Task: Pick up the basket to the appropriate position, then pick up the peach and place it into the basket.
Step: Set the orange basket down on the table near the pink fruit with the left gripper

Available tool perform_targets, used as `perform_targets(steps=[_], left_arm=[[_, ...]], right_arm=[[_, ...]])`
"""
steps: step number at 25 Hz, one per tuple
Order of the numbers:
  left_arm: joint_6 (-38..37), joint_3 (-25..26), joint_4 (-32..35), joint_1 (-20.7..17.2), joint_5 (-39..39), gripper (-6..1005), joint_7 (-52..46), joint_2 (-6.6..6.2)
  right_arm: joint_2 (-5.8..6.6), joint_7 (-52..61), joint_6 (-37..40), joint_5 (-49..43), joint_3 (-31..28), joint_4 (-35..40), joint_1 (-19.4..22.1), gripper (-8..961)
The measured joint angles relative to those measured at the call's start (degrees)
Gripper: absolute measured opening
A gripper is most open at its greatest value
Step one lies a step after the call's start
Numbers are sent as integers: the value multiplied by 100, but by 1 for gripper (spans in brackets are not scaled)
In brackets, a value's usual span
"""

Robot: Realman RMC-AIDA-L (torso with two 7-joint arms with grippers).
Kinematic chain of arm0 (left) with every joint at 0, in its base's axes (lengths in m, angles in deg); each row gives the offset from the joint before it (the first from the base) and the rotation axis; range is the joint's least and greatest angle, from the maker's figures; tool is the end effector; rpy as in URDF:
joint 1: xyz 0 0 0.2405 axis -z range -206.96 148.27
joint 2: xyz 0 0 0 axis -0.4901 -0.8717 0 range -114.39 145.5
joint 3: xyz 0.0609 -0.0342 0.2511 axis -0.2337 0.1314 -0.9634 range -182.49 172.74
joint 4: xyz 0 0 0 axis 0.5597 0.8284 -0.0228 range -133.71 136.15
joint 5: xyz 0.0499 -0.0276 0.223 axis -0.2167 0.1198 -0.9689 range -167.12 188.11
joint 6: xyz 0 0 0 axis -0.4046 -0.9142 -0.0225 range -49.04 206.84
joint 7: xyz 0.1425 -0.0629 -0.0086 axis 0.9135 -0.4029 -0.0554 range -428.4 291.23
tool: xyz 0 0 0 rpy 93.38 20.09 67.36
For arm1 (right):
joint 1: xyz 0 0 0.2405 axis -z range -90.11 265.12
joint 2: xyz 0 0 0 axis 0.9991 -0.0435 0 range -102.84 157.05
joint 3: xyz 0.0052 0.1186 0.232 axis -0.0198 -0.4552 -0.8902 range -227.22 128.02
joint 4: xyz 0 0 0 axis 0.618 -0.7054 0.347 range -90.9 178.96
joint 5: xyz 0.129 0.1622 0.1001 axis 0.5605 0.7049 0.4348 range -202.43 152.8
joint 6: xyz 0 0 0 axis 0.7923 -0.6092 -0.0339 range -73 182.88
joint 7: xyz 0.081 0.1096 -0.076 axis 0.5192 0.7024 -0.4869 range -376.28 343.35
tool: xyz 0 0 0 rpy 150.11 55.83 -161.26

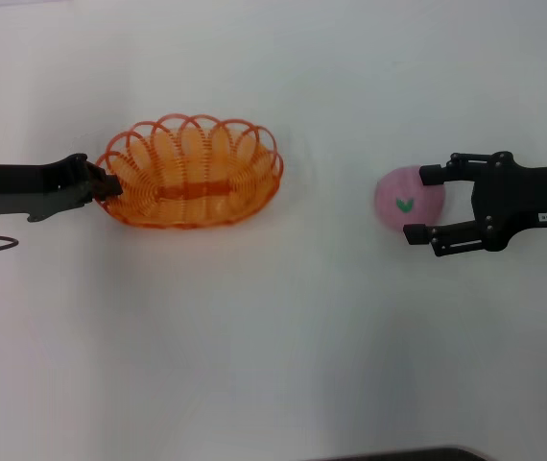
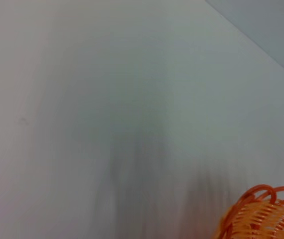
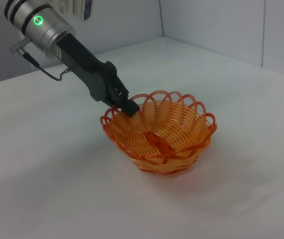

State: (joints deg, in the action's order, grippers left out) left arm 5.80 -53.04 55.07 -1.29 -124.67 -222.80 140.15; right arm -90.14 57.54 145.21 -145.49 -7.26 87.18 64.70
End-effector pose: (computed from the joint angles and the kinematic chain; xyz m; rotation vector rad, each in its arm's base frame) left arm -0.2945 0.3717 -0.0250 -1.9741 -1.9590 -0.3489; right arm 0.3238 0.3160 0.0043 -2.7808 0.5458 0.4195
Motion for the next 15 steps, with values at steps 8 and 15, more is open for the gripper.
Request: perform_targets(steps=[8,15], left_arm=[[14,-81,-16,-2,-1,127,-1,2],[-61,-226,-28,27,-18,219,28,-21]], right_arm=[[0,-3,0,-4,14,0,-2,890],[0,-1,0,-22,2,15,4,889]])
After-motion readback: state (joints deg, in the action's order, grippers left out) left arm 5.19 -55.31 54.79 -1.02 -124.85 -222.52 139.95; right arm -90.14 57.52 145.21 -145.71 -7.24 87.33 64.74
